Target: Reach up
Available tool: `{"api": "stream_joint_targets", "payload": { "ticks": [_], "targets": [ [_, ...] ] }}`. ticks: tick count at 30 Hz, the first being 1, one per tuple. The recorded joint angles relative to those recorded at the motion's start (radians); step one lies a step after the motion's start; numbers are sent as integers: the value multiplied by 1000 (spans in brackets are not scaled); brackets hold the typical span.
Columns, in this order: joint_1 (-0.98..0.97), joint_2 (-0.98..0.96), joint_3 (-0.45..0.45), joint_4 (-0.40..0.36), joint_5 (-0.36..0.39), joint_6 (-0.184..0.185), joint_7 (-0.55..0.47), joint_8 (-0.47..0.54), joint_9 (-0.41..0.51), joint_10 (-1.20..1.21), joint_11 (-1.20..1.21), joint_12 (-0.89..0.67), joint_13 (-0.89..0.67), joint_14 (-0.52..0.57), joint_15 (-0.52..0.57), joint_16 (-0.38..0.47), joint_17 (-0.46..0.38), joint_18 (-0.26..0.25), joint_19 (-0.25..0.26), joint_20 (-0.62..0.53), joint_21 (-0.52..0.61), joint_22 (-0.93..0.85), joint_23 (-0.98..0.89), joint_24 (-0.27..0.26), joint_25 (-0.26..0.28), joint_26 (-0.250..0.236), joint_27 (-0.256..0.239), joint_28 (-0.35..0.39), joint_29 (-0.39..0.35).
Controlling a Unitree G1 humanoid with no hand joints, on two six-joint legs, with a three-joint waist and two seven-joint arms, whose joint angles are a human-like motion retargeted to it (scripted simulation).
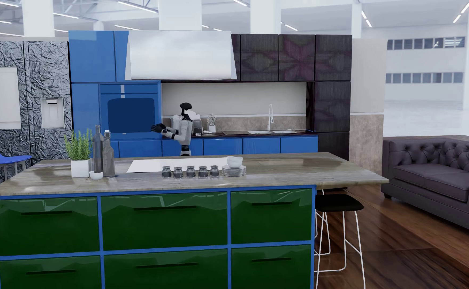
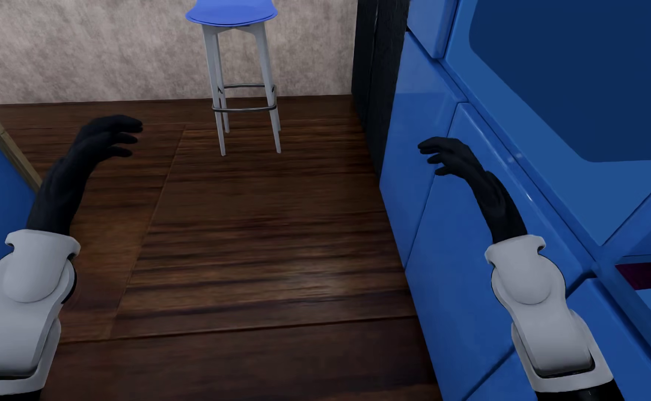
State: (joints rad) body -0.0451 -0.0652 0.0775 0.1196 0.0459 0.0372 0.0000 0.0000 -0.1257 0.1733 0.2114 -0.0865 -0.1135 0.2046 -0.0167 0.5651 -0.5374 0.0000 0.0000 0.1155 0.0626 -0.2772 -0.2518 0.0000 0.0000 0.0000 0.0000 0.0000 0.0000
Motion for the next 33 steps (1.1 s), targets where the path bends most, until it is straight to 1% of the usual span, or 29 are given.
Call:
{"api": "stream_joint_targets", "payload": {
  "ticks": [4, 6, 7, 10, 14, 18, 20, 25, 26, 27, 28, 29, 31, 33],
  "targets": [
    [1, 2, -4, 2, 3, 1, 0, 0, 4, 0, 0, -119, -118, 2, 3, 70, -29, 0, 0, 70, -103, 11, -32, 0, 0, 0, 0, 0, 0],
    [-4, -1, -9, 3, 4, 2, 0, 0, 5, 1, 3, -184, -193, 4, 3, 113, -49, 0, 0, 82, -146, 16, -39, 0, 0, 0, 0, 0, 0],
    [0, 3, -10, 2, 5, 6, 0, 0, 8, 1, 6, -218, -235, 7, 3, 132, -67, 0, 0, 88, -173, 11, -41, 0, 0, 0, 0, 0, 0],
    [-5, 2, -9, -1, 4, 1, 0, 0, 2, 1, -5, -342, -372, 17, 9, 194, -130, 0, 0, 129, -231, -10, -41, 0, 0, 0, 0, 0, 0],
    [-3, 1, -11, -4, 4, -8, 0, 0, -3, 0, -4, -531, -564, 9, 10, 292, -222, 0, 0, 124, -243, -30, -39, 0, 0, 0, 0, 0, 0],
    [4, 7, -6, -8, 4, -11, 0, 0, -4, -1, -6, -703, -721, 6, 5, 362, -290, 0, 0, 86, -184, -51, -40, 0, 0, 0, 0, 0, 0],
    [7, 10, -1, -8, 6, -8, 0, 0, -3, 0, -8, -803, -804, -1, 6, 383, -317, 0, 0, 54, -133, -36, -20, 0, 0, 0, 0, 0, 0],
    [24, 25, 5, -14, 4, -6, 0, 0, -3, -1, -12, -1028, -1011, -19, 7, 447, -365, 0, 0, -76, -2, 45, 61, 0, 0, 0, 0, 0, 0],
    [24, 29, 3, -16, 4, -7, 0, 0, -4, 1, -19, -1073, -1052, -22, 10, 456, -376, 0, 0, -105, 16, 50, 74, 0, 0, 0, 0, 0, 0],
    [27, 30, 4, -18, 4, -8, 0, 0, -8, 0, -16, -1112, -1087, -27, 10, 463, -369, 0, 0, -129, 17, 55, 102, 0, 0, 0, 0, 0, 0],
    [30, 34, 6, -19, 4, -7, 0, 0, -7, 2, -19, -1149, -1131, -33, 13, 471, -396, 0, 0, -156, 66, 59, 116, 0, 0, 0, 0, 0, 0],
    [34, 39, 8, -20, 3, -9, 0, 0, -8, 1, -24, -1197, -1164, -41, 18, 479, -407, 0, 0, -199, 82, 74, 136, 0, 0, 0, 0, 0, 0],
    [37, 44, 5, -23, 2, -7, 0, 0, -11, 2, -32, -1258, -1232, -52, 28, 496, -425, 0, 0, -238, 119, 95, 157, 0, 0, 0, 0, 0, 0],
    [44, 50, 4, -26, 1, -5, 0, 0, -16, 1, -38, -1336, -1316, -69, 32, 515, -451, 0, 0, -289, 189, 135, 196, 0, 0, 0, 0, 0, 0]
  ]
}}
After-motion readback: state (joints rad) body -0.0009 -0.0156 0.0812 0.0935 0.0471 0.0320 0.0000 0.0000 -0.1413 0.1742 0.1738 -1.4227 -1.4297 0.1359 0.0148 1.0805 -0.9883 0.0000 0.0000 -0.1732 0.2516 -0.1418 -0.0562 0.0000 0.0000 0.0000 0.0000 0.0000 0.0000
